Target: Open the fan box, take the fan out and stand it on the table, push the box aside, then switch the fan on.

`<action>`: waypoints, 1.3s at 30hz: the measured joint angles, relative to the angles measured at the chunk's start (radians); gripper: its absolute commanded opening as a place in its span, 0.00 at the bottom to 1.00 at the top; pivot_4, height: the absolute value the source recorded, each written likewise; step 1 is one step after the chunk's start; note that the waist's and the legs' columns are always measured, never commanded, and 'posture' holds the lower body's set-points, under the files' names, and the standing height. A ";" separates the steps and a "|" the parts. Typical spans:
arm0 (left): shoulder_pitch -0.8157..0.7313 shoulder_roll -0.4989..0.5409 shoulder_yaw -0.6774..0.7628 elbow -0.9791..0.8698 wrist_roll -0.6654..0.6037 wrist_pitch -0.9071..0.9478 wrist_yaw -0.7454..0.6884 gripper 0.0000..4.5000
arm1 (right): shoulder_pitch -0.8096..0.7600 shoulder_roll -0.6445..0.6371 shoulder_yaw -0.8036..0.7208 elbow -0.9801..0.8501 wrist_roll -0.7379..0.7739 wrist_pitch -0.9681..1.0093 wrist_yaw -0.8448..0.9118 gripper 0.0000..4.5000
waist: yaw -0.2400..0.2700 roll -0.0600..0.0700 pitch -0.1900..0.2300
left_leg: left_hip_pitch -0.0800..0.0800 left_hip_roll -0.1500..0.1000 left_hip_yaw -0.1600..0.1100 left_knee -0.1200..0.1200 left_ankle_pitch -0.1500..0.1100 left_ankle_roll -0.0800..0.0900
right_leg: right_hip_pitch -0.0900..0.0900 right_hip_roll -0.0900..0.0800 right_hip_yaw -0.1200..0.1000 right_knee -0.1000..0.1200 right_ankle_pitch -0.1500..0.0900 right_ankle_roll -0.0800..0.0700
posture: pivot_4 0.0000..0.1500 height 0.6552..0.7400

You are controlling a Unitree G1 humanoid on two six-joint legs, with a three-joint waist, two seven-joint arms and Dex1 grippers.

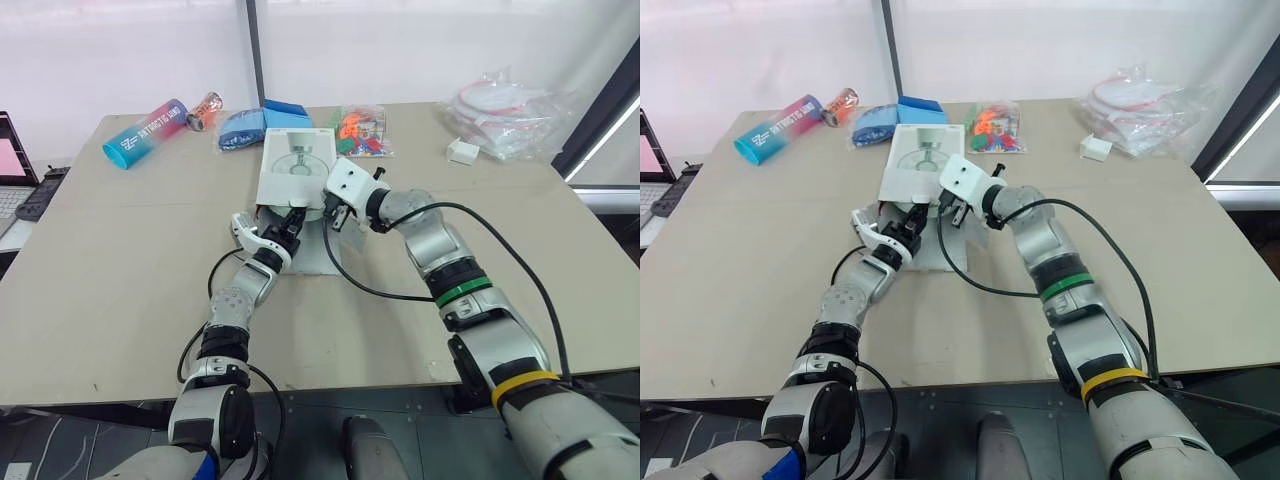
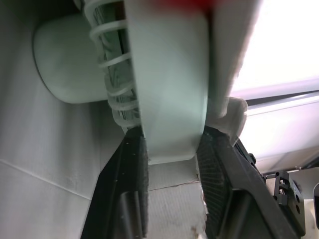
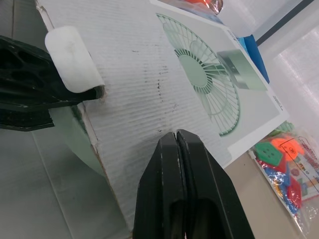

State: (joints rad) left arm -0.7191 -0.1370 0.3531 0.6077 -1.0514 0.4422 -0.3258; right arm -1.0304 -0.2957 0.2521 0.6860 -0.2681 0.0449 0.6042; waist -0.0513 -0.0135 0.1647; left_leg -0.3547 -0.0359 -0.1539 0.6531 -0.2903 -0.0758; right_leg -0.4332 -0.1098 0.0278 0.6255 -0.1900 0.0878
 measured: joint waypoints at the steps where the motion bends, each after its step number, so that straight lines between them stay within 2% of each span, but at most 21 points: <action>1: 0.000 0.000 0.000 0.000 0.000 0.000 0.000 0.25 | 0.000 0.000 0.000 0.000 0.000 0.000 0.000 0.00 | 0.000 0.000 0.000 | 0.000 0.000 0.000 0.000 0.000 0.000 | 0.000 0.000 0.000 0.000 0.000 0.000 | 1.00 1.00; 10: 0.010 0.000 -0.001 -0.029 0.001 0.025 0.013 0.25 | 0.000 0.000 0.000 -0.002 -0.002 0.000 0.001 0.00 | 0.000 0.000 0.000 | 0.000 0.000 0.000 0.000 0.000 0.000 | 0.000 0.000 0.000 0.000 0.000 0.000 | 1.00 1.00; 21: 0.204 -0.051 -0.020 -0.291 -0.052 0.158 0.084 0.25 | 0.004 0.000 0.008 -0.008 -0.002 0.002 0.005 0.00 | -0.005 0.000 0.000 | 0.000 0.000 0.000 0.000 0.000 0.000 | 0.000 0.000 0.000 0.000 0.000 0.000 | 1.00 1.00; 29: 0.329 -0.035 -0.021 -0.466 -0.131 0.301 0.146 0.25 | 0.005 0.003 0.015 -0.015 -0.002 0.002 0.010 0.00 | -0.007 0.000 0.000 | 0.000 0.000 0.000 0.000 0.000 0.000 | 0.000 0.000 0.001 0.000 0.000 0.000 | 1.00 1.00; 30: 0.345 -0.035 -0.022 -0.487 -0.140 0.314 0.155 0.33 | 0.005 0.005 0.016 -0.015 -0.002 0.002 0.010 0.00 | -0.006 0.000 0.000 | 0.000 0.000 0.000 0.000 0.000 0.000 | 0.000 0.000 0.001 0.000 0.000 0.000 | 1.00 1.00; 31: 0.358 -0.035 -0.024 -0.506 -0.145 0.323 0.166 0.33 | 0.006 0.006 0.017 -0.015 -0.002 0.002 0.009 0.00 | -0.006 0.000 0.000 | 0.000 0.000 0.000 0.000 0.000 0.000 | 0.000 0.000 0.001 0.000 0.000 0.000 | 1.00 1.00; 32: 0.363 -0.030 -0.023 -0.509 -0.146 0.329 0.180 0.46 | 0.007 0.006 0.018 -0.015 -0.002 0.001 0.009 0.00 | -0.006 0.000 0.000 | 0.001 0.000 0.000 0.000 0.000 0.000 | 0.000 0.000 0.001 0.000 0.000 0.000 | 1.00 1.00; 33: 0.366 -0.027 -0.021 -0.509 -0.148 0.330 0.190 0.51 | 0.009 0.006 0.020 -0.015 -0.002 0.001 0.009 0.00 | -0.006 0.000 0.000 | 0.001 0.000 0.000 0.000 0.000 0.000 | 0.000 0.000 0.001 0.001 0.000 0.000 | 1.00 1.00; 37: 0.363 -0.030 -0.010 -0.507 -0.158 0.320 0.199 0.84 | 0.010 0.006 0.020 -0.015 -0.002 -0.003 0.009 0.00 | -0.006 0.000 0.000 | 0.001 0.000 0.000 0.000 0.000 0.000 | 0.001 0.000 0.001 0.000 0.000 0.000 | 1.00 1.00; 39: 0.341 -0.037 -0.003 -0.490 -0.147 0.297 0.206 0.96 | 0.011 0.006 0.020 -0.015 -0.002 -0.005 0.008 0.00 | -0.005 0.000 0.000 | 0.001 0.000 0.000 0.000 0.000 0.000 | 0.001 0.000 0.000 0.000 0.000 0.000 | 1.00 1.00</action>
State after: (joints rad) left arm -0.3784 -0.1737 0.3500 0.1181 -1.1987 0.7390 -0.1202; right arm -1.0198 -0.2892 0.2721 0.6708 -0.2704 0.0403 0.6127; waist -0.0561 -0.0135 0.1646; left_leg -0.3541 -0.0358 -0.1537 0.6531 -0.2903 -0.0758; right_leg -0.4327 -0.1097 0.0283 0.6257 -0.1899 0.0876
